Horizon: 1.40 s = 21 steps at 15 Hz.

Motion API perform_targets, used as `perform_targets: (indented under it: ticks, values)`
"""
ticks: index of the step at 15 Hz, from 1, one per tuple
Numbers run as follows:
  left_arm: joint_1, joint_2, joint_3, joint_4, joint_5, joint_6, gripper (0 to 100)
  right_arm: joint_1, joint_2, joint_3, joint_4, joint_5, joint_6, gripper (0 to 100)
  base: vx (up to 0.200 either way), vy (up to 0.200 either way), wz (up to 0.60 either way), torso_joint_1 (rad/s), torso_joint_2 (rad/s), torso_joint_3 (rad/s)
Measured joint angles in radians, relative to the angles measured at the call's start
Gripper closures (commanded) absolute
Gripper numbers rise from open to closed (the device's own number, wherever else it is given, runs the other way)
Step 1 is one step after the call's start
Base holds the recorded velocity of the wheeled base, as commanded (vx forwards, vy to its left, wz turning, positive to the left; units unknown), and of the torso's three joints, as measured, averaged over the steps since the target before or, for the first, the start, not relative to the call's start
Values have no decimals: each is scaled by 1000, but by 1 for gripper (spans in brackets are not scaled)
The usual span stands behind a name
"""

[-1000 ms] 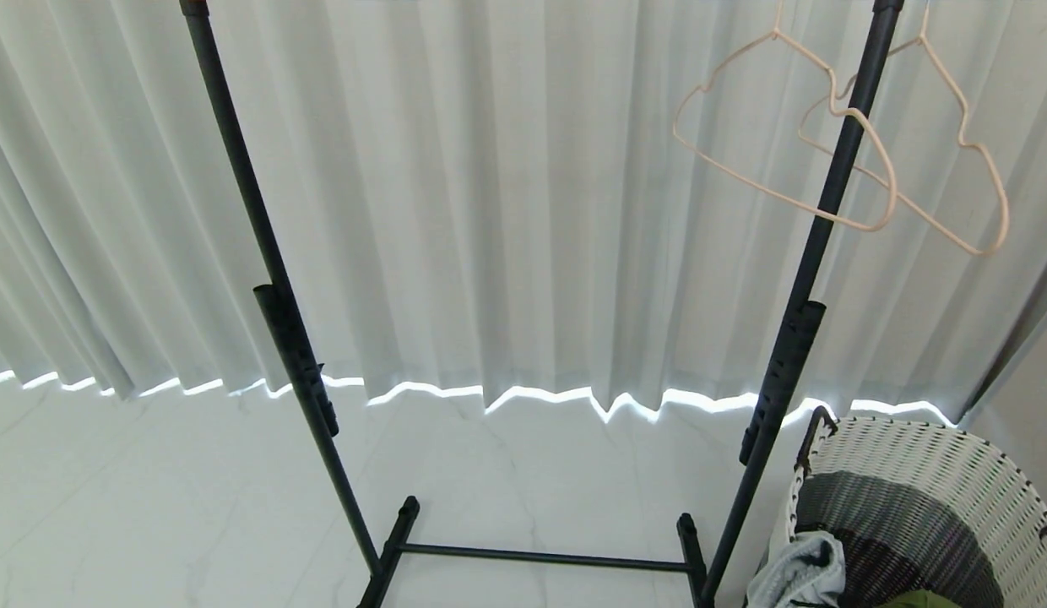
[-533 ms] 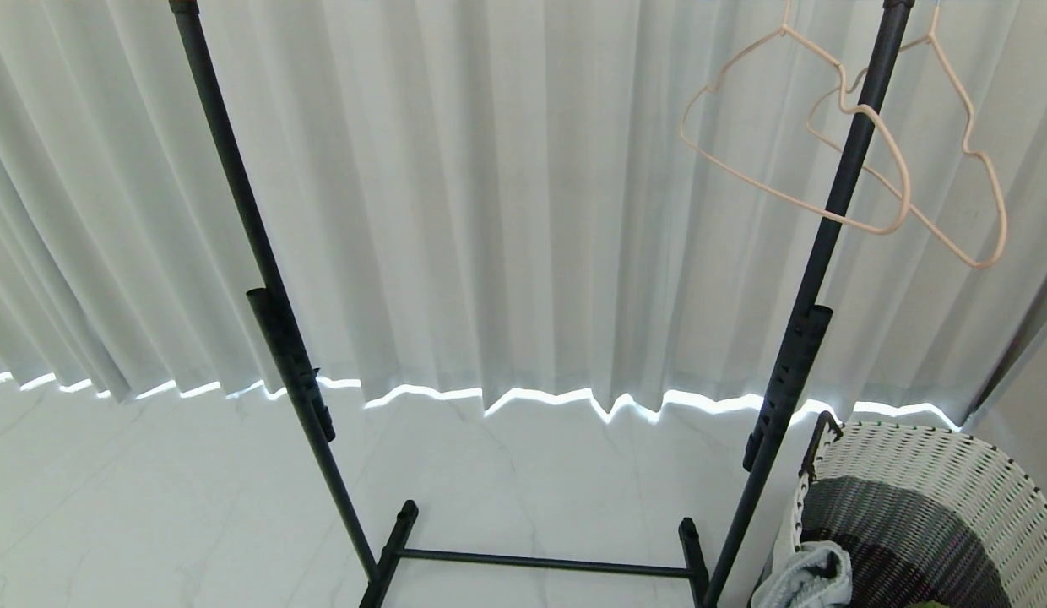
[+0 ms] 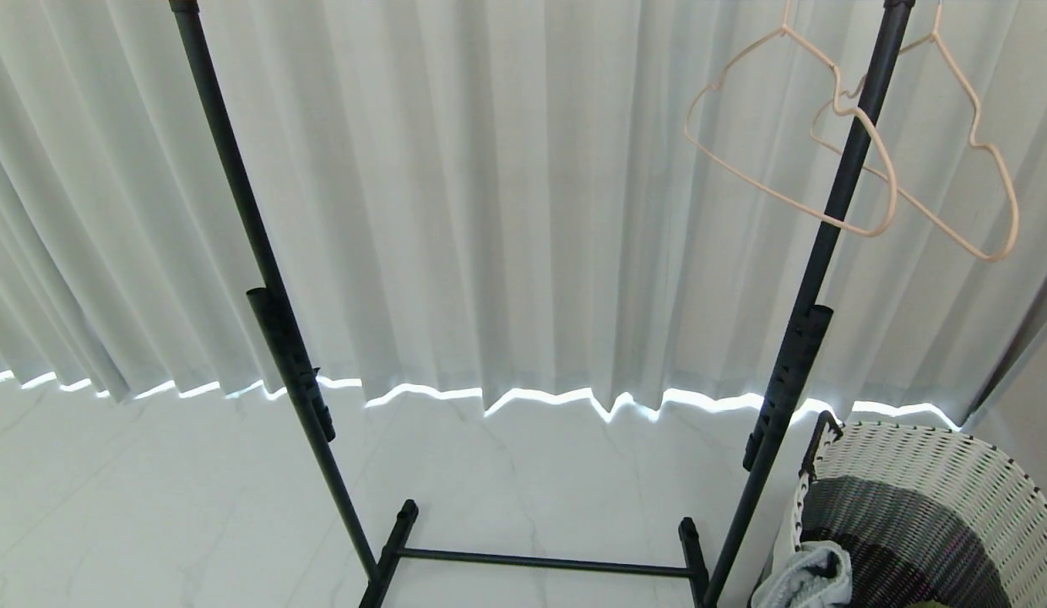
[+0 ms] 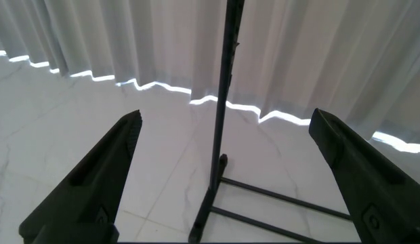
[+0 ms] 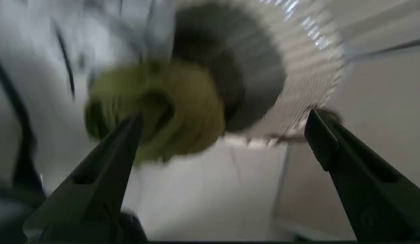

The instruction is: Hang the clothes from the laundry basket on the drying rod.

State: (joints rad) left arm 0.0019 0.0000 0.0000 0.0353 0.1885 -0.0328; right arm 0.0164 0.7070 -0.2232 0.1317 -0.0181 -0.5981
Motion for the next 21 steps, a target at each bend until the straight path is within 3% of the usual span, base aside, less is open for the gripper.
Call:
perform_targets:
  ticks: [3, 5, 8, 11, 13, 18, 21]
  values:
    - [1, 0, 0, 0, 0, -3, 0, -15, 225, 34, -11, -28, -137, 0, 0, 0, 0, 0, 0, 0]
    - [1, 0, 0, 0, 0, -5, 0, -22, 364, 55, -98, -33, -178, 0, 0, 0, 0, 0, 0, 0]
    - [0, 0, 0, 0, 0, -6, 0, -29, 579, 102, -327, -34, -213, 0, 0, 0, 0, 0, 0, 0]
    - [0, 0, 0, 0, 0, -6, 0, -34, 792, 153, -633, -33, -241, 0, 0, 0, 0, 0, 0, 0]
    - [0, 0, 0, 0, 0, -5, 0, -35, 891, 194, -757, -32, -251, 0, 0, 0, 0, 0, 0, 0]
    - [-1, 0, 0, 0, 0, -5, 0, -83, 981, 221, -872, -20, -271, 0, 0, 0, 0, 0, 0, 0]
    - [-1, 0, 0, 0, 0, -5, 0, -166, 997, 219, -912, 57, -402, 0, 0, 0, 0, 0, 0, 0]
